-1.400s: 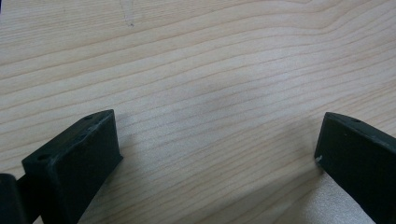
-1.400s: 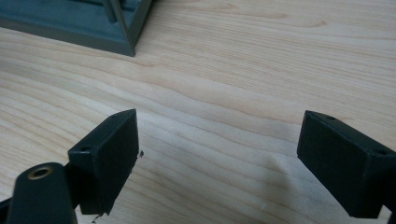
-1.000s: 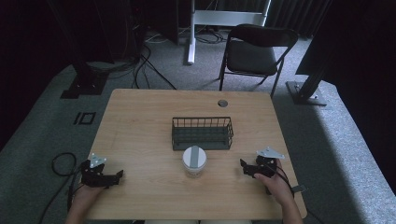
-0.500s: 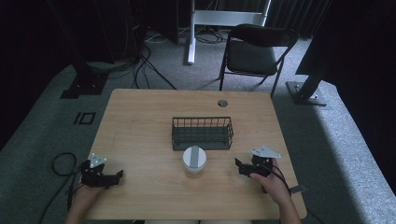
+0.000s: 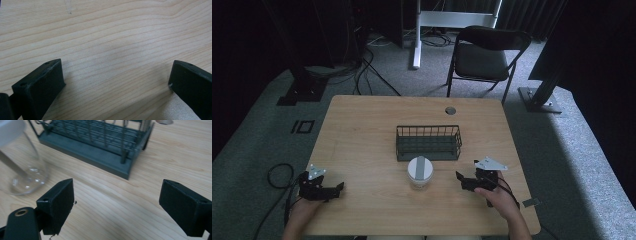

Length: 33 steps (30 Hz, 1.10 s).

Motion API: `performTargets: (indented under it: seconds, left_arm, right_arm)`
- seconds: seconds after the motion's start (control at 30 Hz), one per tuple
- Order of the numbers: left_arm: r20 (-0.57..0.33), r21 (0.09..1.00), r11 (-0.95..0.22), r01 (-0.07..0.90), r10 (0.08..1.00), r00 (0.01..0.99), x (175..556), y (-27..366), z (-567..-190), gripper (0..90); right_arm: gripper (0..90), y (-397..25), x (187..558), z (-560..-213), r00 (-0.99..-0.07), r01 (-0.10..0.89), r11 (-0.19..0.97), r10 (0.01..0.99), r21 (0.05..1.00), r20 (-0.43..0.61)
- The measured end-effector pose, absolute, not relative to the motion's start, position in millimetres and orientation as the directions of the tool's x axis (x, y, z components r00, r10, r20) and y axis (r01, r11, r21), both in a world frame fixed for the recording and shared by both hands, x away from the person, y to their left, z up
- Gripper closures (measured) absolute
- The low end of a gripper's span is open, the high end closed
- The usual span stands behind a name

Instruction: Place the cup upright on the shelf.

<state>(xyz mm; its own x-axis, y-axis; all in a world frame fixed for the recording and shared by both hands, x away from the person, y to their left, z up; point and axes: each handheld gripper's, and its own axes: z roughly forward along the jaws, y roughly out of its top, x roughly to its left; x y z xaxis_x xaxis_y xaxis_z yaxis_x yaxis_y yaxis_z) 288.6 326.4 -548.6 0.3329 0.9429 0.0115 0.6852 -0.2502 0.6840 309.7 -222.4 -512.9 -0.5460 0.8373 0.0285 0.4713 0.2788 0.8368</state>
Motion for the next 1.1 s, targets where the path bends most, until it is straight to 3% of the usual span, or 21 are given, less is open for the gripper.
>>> performTargets:
  seconds: [1.1]
  left_arm:
    - [0.01, 0.685, -0.249, 0.685, 0.943, 0.332, 289, 326, -549, 0.1]
  right_arm:
    - [12.7, -162, 294, -518, -0.777, 0.353, 0.389, 0.628, 0.851, 0.035]
